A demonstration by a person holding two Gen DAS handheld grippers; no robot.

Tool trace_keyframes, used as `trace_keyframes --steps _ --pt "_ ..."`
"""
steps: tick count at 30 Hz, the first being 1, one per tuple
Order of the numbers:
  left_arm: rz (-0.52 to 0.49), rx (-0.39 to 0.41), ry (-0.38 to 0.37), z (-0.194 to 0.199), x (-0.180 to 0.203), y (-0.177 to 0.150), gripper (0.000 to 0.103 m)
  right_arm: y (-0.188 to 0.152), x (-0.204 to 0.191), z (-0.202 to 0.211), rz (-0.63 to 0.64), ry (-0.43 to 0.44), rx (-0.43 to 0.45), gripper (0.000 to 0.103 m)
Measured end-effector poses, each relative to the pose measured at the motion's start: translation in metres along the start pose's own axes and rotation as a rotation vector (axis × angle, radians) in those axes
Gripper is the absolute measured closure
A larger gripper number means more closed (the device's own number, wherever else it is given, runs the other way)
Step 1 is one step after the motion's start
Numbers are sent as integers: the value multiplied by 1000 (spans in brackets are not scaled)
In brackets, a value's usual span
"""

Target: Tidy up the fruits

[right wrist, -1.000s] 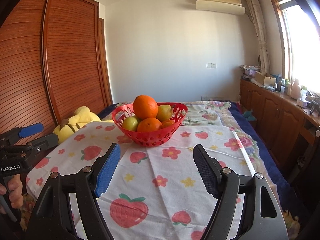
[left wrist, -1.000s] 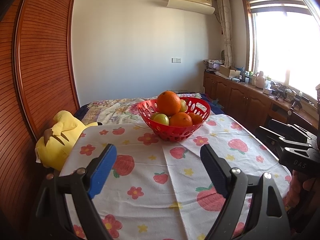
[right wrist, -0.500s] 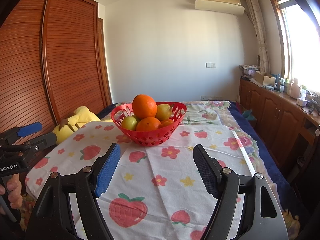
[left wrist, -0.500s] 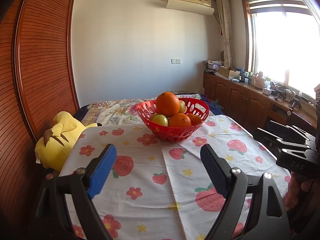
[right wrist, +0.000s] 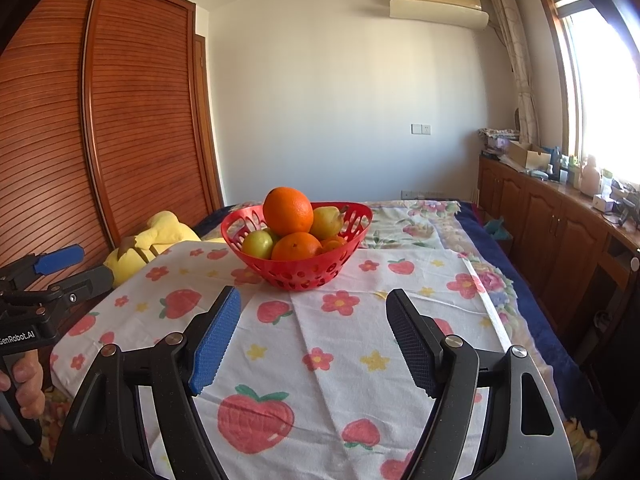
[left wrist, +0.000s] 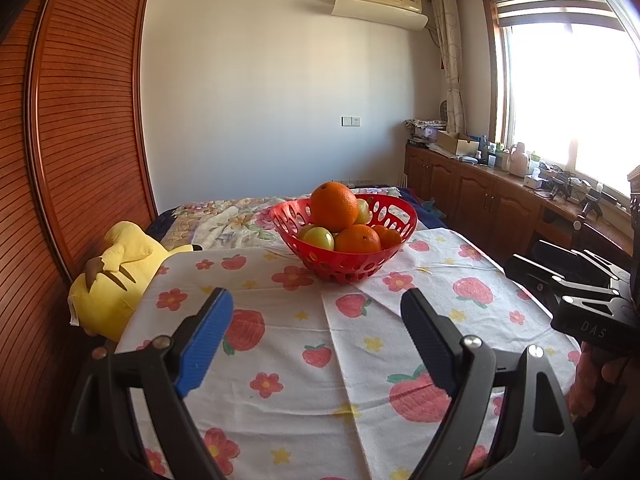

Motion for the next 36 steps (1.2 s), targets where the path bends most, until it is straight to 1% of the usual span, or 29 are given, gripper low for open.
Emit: trace_keyframes --steps 14,36 --pt "3 -13 -5 -6 3 -3 16 -2 1 0 -1 -3 -1 26" --pt "7 -10 -8 -5 1 -4 16 -3 2 0 0 -5 0 26"
Point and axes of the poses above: each gripper's, at about its wrist camera, not at the fingertips, and z roughly against the way its jaws point, x to its right, y to its top, the point moved 1 cm from there along -z, roughly the way its jaws point, and after that the axes turned 13 degrees about -x, right-handed, at the moved point
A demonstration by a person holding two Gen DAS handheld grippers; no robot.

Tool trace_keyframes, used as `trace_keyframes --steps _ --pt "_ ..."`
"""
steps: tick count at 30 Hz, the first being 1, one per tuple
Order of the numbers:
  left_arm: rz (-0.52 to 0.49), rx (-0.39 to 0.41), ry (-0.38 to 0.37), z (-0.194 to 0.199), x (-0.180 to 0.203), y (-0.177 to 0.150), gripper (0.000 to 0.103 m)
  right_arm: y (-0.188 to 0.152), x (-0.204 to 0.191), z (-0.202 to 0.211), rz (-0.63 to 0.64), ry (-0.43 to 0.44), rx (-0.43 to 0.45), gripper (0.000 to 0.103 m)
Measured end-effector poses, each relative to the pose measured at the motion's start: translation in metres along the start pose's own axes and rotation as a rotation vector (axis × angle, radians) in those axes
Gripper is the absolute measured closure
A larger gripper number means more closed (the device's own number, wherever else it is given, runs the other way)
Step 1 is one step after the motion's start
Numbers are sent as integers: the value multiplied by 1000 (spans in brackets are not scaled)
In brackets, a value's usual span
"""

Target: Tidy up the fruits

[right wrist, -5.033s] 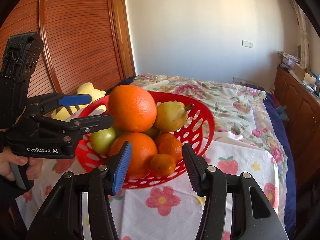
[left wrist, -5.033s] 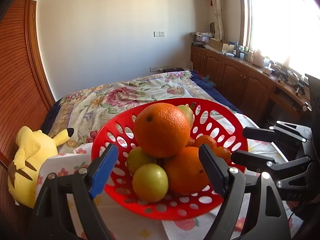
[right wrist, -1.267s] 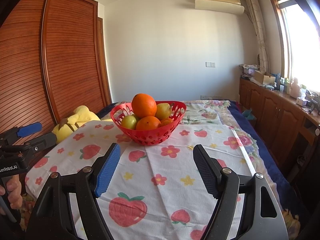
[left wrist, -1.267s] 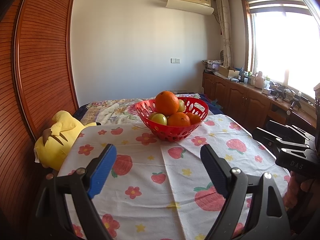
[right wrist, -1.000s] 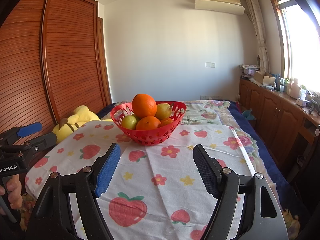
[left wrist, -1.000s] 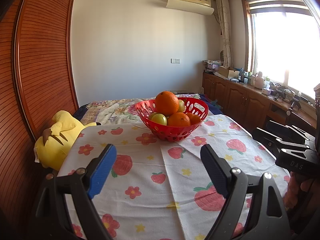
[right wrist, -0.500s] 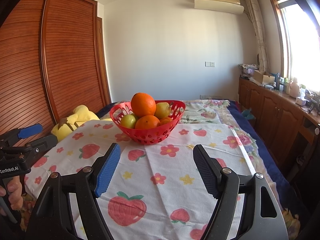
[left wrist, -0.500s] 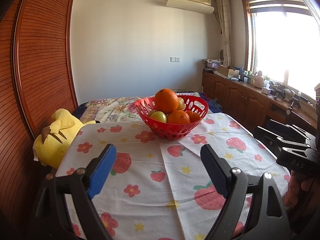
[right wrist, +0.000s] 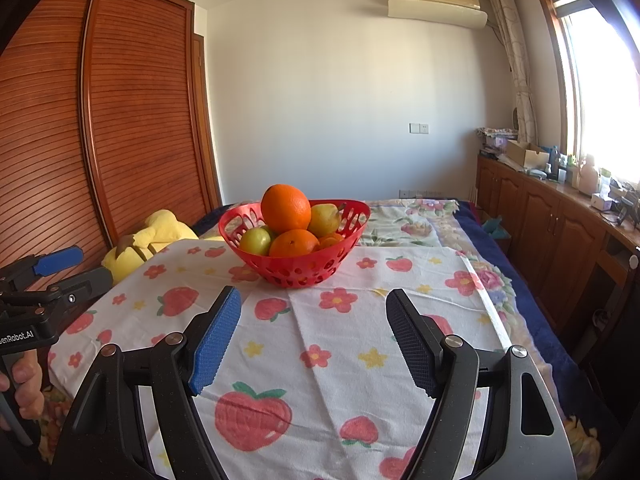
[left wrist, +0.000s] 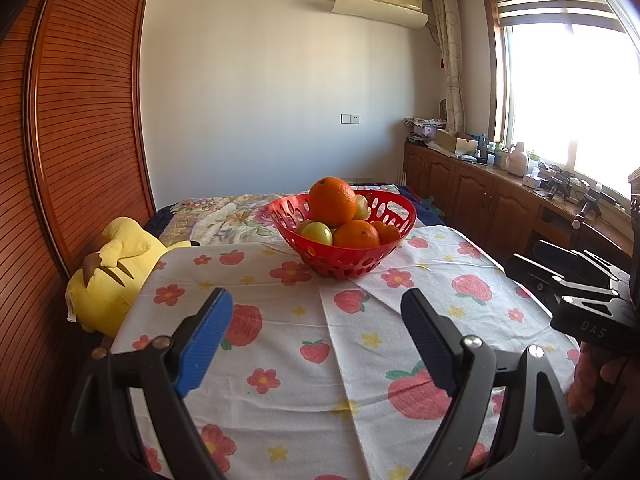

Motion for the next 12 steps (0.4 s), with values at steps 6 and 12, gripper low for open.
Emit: trace_keyframes --steps 6,12 --pt "0 1 0 0 0 0 16 -1 1 0 -1 1 -1 26" --pt "-1 -5 -1 -1 1 -1 16 -1 1 0 -1 0 -3 26"
Point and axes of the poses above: each gripper's, at about its wrist camera, not at the fingertips, and z roughly against the way its jaws point, x to its right, y to its top, the point moved 1 cm from there along -z, roughly the way its jaws point, and after that the axes turned 13 degrees about -x, right-handed, at the moved point
